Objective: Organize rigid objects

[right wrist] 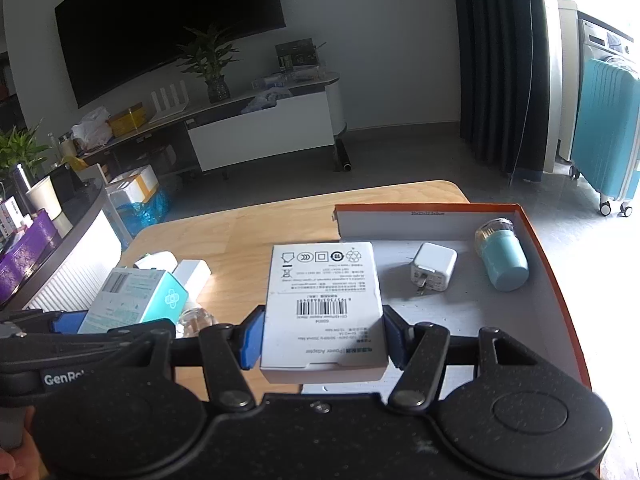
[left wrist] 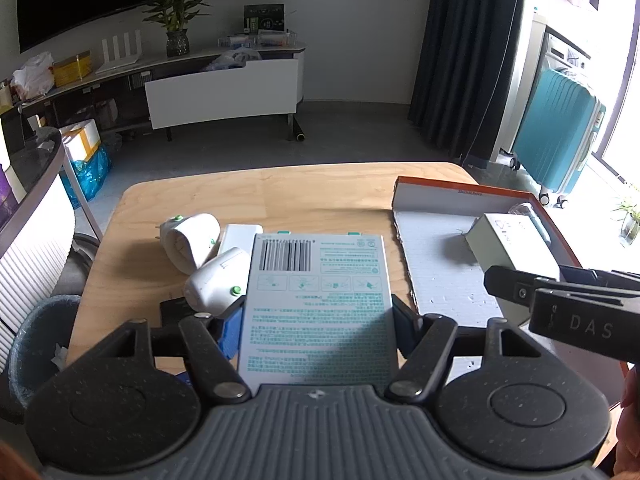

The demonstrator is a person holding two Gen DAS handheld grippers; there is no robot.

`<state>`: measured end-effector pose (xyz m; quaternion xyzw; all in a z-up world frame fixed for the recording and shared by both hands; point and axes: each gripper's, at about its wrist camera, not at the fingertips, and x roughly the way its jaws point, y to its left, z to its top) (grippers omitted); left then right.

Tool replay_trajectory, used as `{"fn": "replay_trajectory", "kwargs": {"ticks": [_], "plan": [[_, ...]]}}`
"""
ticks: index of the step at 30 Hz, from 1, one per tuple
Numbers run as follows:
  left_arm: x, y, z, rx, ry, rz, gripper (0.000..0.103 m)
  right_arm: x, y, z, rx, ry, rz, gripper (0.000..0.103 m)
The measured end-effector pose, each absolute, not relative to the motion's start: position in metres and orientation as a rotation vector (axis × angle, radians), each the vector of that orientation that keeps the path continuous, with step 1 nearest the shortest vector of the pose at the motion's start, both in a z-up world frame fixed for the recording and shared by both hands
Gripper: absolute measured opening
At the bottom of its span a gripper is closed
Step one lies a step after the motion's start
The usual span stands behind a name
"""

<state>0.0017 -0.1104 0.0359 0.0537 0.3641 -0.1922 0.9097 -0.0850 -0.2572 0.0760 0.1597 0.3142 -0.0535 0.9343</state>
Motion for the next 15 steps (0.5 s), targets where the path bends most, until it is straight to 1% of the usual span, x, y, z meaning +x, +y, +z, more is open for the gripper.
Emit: {"fn": "replay_trajectory", "kwargs": {"ticks": [15], "plan": [[0.0,-0.134,0.032,0.132,0.758,-0.432,0.071,-0.092,-0.278,0.072,0.34,0.642,-0.155,0.071]]}}
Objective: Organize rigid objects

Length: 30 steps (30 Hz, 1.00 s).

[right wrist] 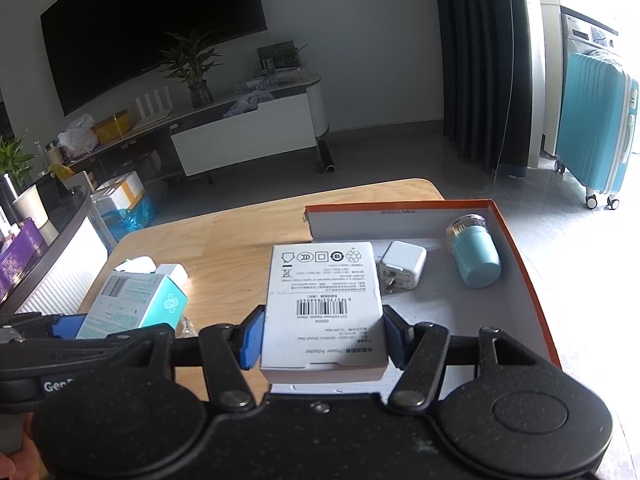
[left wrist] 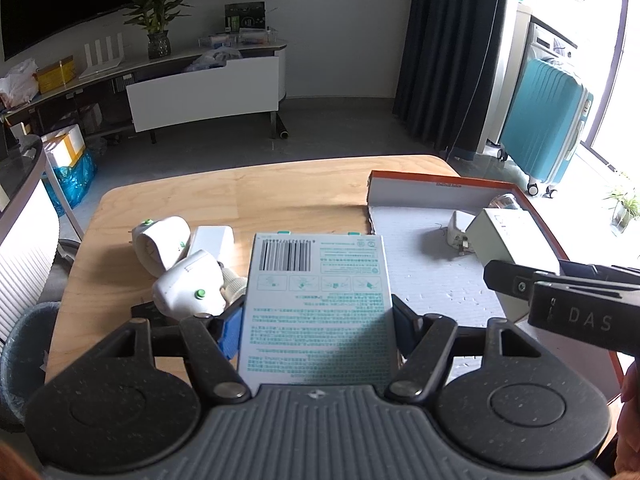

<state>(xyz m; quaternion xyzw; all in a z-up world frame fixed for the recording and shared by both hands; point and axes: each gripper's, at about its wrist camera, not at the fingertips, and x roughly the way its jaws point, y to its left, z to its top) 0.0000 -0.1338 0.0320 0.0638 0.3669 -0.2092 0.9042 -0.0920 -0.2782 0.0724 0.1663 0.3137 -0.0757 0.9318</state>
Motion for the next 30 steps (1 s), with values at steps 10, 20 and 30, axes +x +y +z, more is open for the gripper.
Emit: {"fn": "replay_trajectory", "kwargs": {"ticks": [10,20,30], "plan": [[-0.003,-0.151,0.028,0.151,0.766,-0.467,0.071,-0.099,-0.295,0.069,0.346,0.64,-0.193,0.071],[-0.006,-0.173,0.024,0.166,0.772,-0.504,0.071,-0.106,-0.313,0.066,0.349,0.641,-0.231,0.071],[-0.007,-0.188,0.018,0.174,0.787,-0.529,0.071,-0.111,-0.33,0.062,0.359,0.645,-0.26,0.071]]}}
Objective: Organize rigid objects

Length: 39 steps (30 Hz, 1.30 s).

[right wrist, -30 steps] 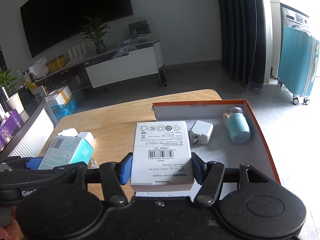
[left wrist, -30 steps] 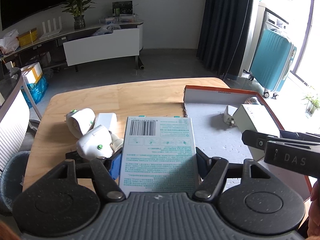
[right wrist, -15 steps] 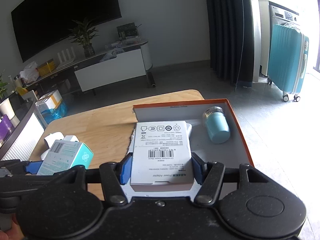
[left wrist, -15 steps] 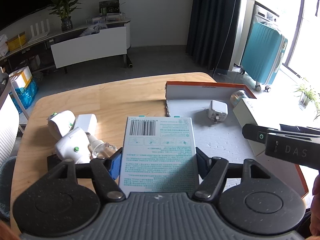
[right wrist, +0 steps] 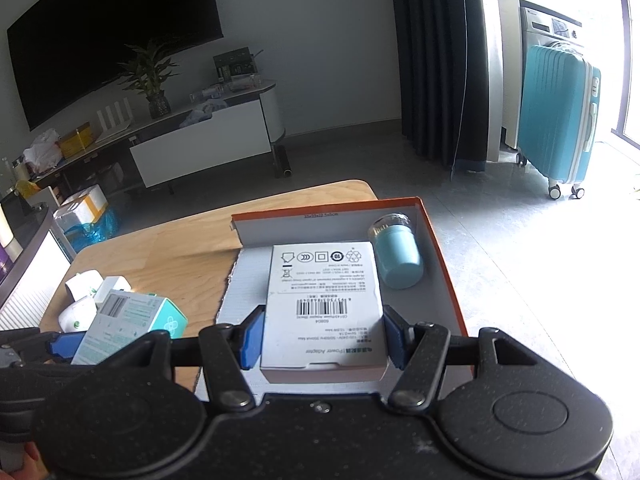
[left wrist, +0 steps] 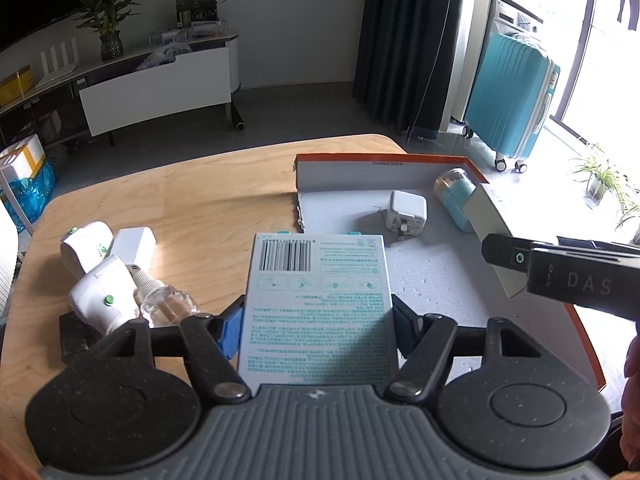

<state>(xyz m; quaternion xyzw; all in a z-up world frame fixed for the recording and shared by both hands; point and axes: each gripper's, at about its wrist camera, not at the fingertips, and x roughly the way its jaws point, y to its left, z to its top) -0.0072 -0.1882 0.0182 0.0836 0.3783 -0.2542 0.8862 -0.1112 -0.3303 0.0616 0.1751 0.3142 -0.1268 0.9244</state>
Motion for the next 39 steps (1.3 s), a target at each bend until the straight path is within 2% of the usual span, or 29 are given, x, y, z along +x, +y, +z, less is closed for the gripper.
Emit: {"fn": "replay_trajectory", "kwargs": {"ticks": [39], "plan": [[0.005,-0.252,-0.003,0.212,0.832,-0.613,0.071,-0.094,-0.379,0.037,0.382,0.688,-0.317,0.072]]}}
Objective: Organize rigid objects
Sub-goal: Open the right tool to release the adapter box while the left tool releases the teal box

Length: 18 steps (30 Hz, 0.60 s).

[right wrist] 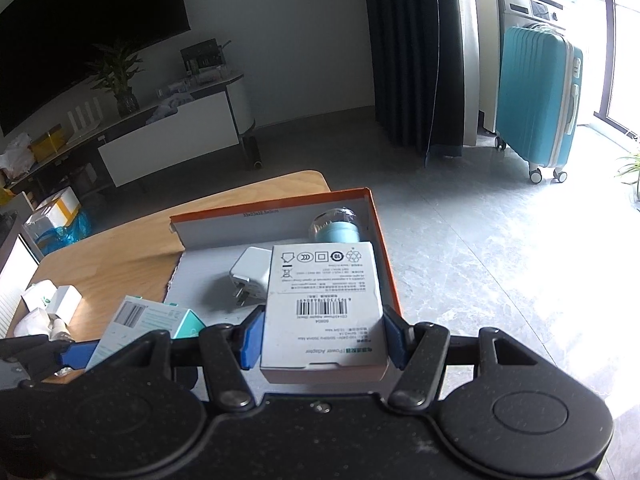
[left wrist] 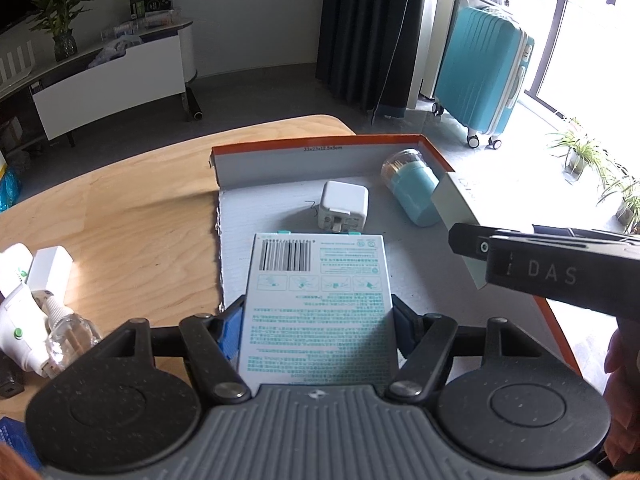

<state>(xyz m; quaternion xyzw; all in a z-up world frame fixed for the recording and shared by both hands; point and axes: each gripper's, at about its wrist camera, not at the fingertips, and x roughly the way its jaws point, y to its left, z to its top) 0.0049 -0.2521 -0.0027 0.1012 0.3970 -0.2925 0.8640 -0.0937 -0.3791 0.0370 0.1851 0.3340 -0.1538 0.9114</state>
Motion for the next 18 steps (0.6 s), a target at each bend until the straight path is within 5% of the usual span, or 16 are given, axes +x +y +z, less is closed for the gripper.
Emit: {"fn": "replay_trajectory", "kwargs": {"ticks": [18], "plan": [[0.016,-0.264,-0.015,0.201,0.858,-0.622,0.071,-0.086,-0.389,0.027,0.403,0.683,-0.342,0.072]]}}
